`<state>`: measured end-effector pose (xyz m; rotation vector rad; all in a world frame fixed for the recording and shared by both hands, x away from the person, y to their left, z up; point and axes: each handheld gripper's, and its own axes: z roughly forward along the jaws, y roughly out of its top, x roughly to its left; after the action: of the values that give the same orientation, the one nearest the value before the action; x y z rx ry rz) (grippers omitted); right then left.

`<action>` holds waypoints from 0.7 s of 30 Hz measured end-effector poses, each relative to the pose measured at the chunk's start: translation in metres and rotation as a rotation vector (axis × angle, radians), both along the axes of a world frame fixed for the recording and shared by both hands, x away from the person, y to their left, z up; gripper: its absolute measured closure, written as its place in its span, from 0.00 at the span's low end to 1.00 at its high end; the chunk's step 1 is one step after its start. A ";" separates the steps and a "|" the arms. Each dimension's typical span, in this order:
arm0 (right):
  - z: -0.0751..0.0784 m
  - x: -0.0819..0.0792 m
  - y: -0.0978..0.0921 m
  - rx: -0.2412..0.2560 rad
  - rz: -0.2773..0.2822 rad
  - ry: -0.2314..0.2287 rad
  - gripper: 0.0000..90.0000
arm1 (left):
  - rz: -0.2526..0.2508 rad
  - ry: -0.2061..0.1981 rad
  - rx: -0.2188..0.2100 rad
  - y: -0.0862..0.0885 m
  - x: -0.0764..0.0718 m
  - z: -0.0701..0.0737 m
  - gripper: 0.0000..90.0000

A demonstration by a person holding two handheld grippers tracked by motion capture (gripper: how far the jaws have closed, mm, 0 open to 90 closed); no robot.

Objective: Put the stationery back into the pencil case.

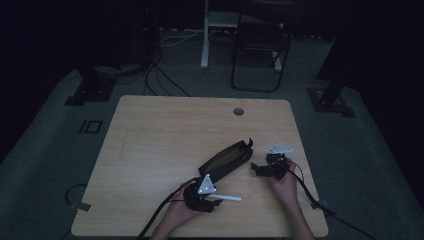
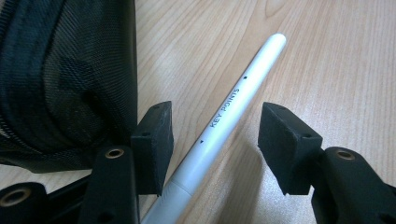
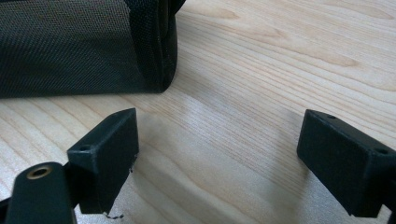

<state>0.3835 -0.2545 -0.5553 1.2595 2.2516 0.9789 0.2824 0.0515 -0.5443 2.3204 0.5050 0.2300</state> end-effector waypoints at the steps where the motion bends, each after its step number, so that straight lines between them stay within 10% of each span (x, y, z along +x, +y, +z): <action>1: 0.000 0.000 0.000 0.000 0.000 0.000 0.14 | 0.000 0.001 0.001 0.000 0.000 -0.001 0.51; 21: 0.000 0.000 0.000 0.000 0.000 0.000 0.14 | 0.015 -0.003 -0.004 0.002 -0.002 -0.003 0.60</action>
<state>0.3836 -0.2545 -0.5553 1.2594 2.2516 0.9788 0.2800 0.0535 -0.5469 2.3128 0.5217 0.2396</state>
